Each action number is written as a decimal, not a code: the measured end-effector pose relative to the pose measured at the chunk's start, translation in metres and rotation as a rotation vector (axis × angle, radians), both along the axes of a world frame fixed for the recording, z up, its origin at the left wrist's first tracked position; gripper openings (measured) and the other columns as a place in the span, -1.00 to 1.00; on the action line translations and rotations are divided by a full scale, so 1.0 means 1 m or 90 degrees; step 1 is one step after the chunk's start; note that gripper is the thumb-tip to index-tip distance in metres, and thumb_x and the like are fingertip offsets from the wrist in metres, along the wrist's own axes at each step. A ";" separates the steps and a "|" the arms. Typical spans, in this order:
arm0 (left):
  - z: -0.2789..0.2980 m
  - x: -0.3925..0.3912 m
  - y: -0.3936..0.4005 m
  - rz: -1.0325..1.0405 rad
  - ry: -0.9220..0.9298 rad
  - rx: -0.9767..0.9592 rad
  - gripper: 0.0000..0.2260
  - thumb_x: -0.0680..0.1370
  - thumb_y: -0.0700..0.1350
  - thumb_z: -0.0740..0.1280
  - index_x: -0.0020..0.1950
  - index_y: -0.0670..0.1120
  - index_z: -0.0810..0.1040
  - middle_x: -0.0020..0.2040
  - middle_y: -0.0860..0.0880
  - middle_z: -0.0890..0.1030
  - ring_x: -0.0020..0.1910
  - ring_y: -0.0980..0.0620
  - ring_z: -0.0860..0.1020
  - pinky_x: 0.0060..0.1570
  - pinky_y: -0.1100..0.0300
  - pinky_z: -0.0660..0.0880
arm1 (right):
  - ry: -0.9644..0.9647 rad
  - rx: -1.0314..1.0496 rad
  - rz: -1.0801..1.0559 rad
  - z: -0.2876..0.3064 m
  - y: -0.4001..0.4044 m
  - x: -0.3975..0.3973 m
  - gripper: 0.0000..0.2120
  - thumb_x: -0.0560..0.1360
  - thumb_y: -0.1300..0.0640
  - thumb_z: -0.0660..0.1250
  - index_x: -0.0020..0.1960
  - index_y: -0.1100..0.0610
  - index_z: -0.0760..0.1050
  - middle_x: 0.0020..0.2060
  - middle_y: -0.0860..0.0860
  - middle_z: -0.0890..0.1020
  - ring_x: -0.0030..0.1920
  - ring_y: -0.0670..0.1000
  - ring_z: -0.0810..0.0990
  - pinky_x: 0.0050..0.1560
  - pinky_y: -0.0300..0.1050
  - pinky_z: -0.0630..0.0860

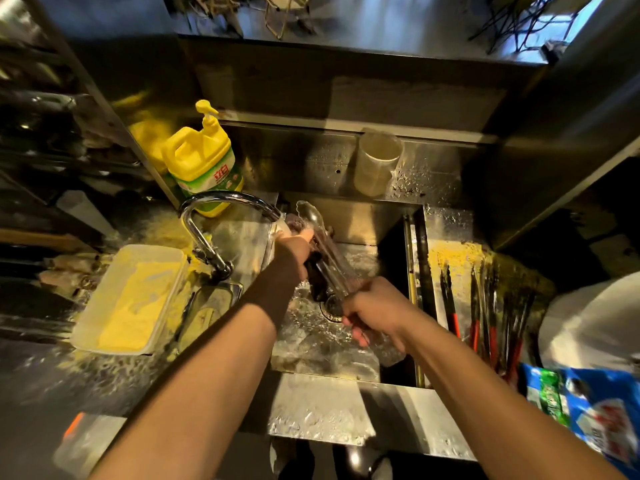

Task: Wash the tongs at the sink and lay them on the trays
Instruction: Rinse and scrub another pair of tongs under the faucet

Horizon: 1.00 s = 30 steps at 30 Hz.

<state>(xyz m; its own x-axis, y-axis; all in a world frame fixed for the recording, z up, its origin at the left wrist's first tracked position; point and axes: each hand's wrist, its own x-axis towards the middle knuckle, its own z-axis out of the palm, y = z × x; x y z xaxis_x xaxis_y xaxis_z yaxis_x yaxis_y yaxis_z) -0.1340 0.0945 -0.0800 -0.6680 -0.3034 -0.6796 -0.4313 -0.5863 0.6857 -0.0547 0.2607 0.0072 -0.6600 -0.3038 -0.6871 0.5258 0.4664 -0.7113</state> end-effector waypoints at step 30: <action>0.007 0.050 0.017 -0.013 0.007 0.007 -0.65 0.63 -0.05 0.32 0.35 -0.21 0.51 0.23 -0.22 0.64 0.23 -0.21 0.61 0.31 -0.16 0.50 | 0.175 0.141 -0.015 0.015 0.046 0.002 -0.66 0.57 -0.06 0.23 0.34 -0.15 0.37 -0.19 0.07 0.64 -0.35 0.00 0.58 -0.27 -0.07 0.51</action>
<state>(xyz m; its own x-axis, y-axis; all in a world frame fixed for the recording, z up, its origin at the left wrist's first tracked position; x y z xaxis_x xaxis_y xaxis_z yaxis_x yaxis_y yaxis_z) -0.0838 0.1114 -0.0726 -0.6809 -0.2821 -0.6759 -0.4363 -0.5850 0.6837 -0.0526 0.3062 0.0221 -0.8341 -0.1497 -0.5309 0.3415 0.6158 -0.7101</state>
